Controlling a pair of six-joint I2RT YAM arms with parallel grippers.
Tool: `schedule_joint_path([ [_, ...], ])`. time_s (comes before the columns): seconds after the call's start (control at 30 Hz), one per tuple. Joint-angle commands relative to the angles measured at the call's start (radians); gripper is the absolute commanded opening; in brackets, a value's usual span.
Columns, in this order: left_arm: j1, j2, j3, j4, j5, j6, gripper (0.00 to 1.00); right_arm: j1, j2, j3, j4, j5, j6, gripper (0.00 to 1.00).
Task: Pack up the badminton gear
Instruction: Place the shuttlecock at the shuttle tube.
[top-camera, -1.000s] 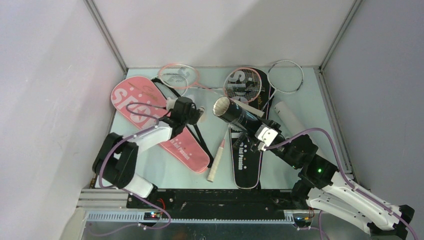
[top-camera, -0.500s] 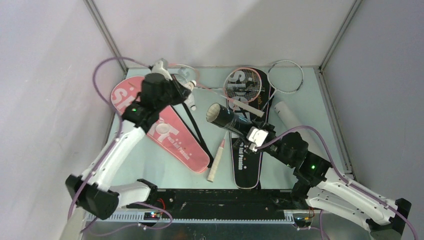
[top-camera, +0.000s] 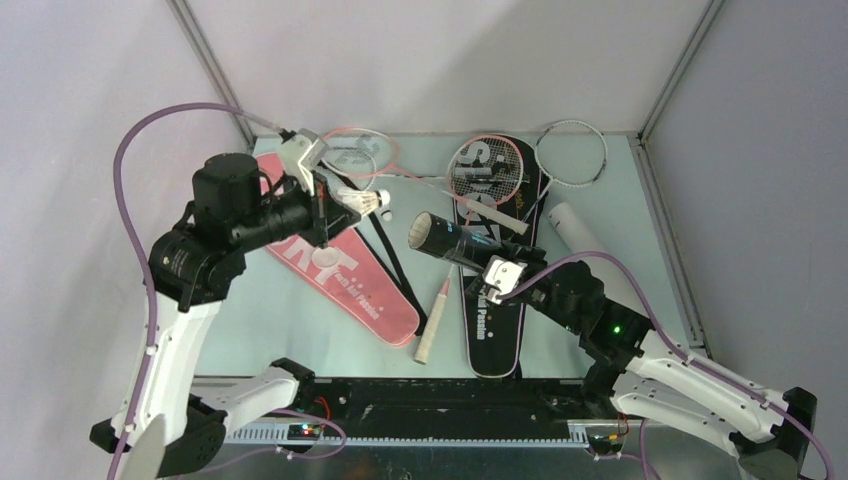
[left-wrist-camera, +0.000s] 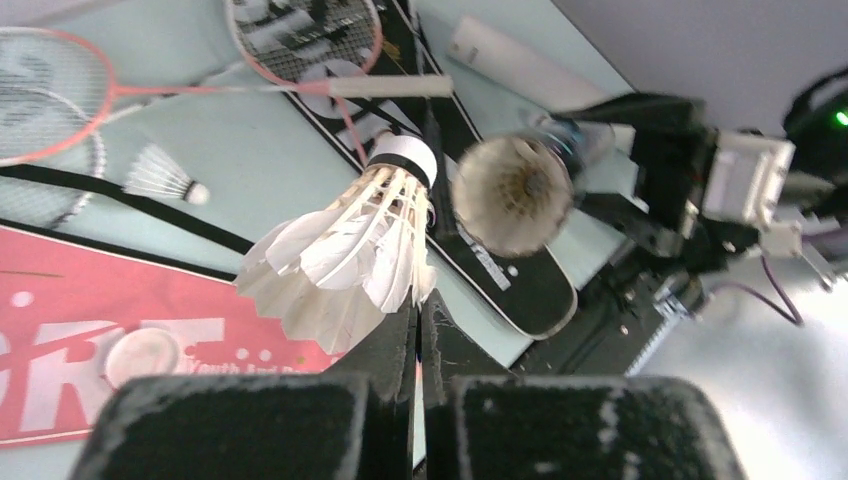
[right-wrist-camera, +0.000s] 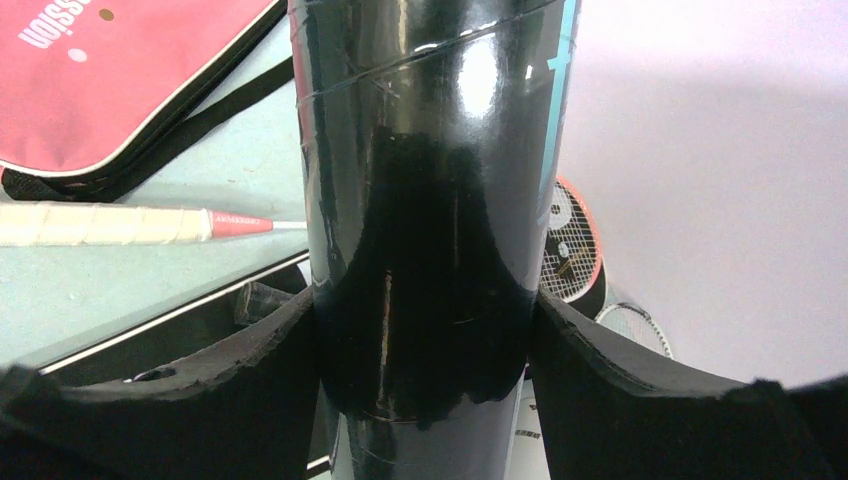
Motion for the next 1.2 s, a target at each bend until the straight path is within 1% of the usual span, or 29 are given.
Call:
schedule_joint_path([
  [0.0,-0.001,-0.030,-0.017,-0.072,0.212,0.080,0.00,0.007,-0.007,0.006,0.069,0.027,-0.028,0.31],
  [0.27,-0.043,-0.011,-0.027,-0.072,0.307,0.099,0.00,0.010,-0.004,0.006,0.086,0.023,-0.046,0.31],
  [0.53,-0.104,0.038,-0.020,-0.091,0.308,0.113,0.00,0.023,0.016,0.024,0.085,-0.006,-0.086,0.31],
  [0.67,-0.123,0.069,-0.012,-0.106,0.303,0.115,0.00,0.031,0.030,0.026,0.111,-0.008,-0.101,0.31],
  [0.77,-0.129,0.092,-0.005,-0.109,0.304,0.113,0.00,0.035,0.038,0.026,0.142,-0.013,-0.109,0.31],
  [0.97,-0.137,0.115,0.011,-0.114,0.296,0.119,0.00,0.039,0.052,0.026,0.153,-0.024,-0.118,0.31],
  [1.17,-0.139,0.149,-0.004,-0.076,0.325,0.105,0.00,0.040,0.056,0.024,0.154,-0.086,-0.136,0.31],
])
